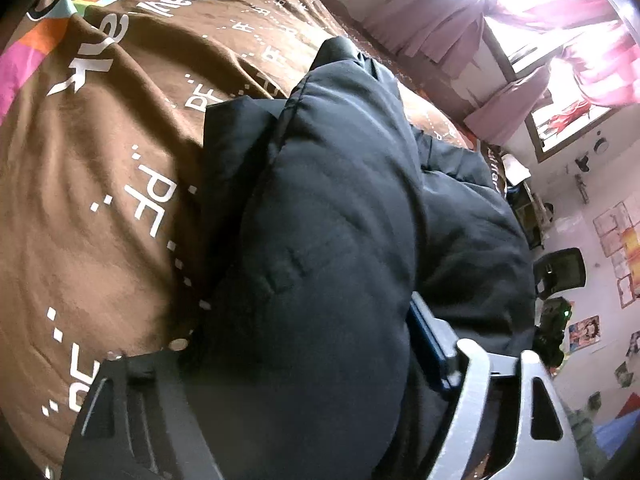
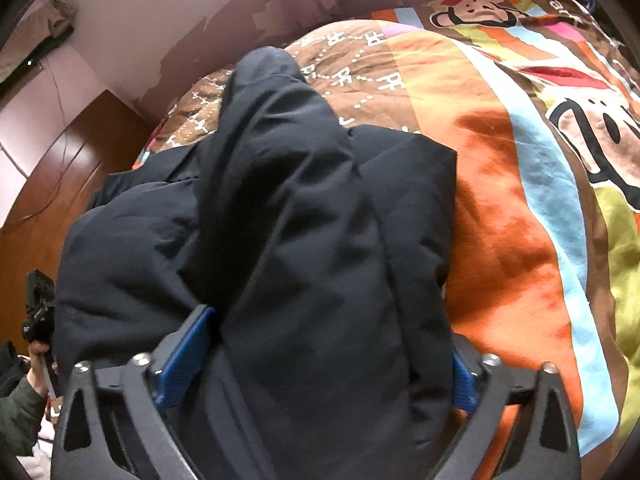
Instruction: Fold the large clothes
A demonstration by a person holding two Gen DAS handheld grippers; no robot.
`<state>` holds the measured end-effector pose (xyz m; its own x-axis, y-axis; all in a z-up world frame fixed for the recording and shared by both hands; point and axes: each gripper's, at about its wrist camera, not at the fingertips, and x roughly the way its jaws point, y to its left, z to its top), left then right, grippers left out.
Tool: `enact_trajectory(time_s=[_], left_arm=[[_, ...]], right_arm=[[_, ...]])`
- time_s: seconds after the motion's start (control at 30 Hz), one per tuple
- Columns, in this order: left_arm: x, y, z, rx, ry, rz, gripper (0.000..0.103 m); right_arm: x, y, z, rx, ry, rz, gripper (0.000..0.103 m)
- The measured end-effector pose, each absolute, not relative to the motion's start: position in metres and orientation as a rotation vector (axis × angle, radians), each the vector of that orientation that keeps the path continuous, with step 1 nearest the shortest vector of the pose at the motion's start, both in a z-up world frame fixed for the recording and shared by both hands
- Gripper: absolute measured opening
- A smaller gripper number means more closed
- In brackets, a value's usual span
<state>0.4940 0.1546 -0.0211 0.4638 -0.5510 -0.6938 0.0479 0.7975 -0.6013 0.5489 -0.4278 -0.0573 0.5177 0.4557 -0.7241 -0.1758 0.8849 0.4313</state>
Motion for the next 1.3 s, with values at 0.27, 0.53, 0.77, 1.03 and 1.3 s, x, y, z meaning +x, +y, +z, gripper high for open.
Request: enact_trajectory(time_s=[0.27,0.53,0.77,1.03,1.3], left_arm=[[0.479,0.14,0.015,-0.479,0.985,-0.387,0.028],[0.457,0.107,0.093,-0.292,0.856,-0.414,0.021],[0.436,0.139,0.15,-0.133,0.657,-0.283,0.022],[0.49,0.185,0.057,-0.282,0.768,-0.123,0.023],[0.501,0.189,0.044,-0.262,0.788,-0.061,0.041]], right_arm=[[0.538,-0.412,-0.039,0.246,0.938,0.404,0.048],[0.514,-0.377,0.026,0.157,0.763,0.508,0.019],[0.525,-0.304,0.081,0.06,0.62,0.655,0.019],[0.599,-0.249,0.057,0.064,0.698,0.614,0.019],[0.642,-0.285,0.001,0.276,0.871,0.545,0.025]])
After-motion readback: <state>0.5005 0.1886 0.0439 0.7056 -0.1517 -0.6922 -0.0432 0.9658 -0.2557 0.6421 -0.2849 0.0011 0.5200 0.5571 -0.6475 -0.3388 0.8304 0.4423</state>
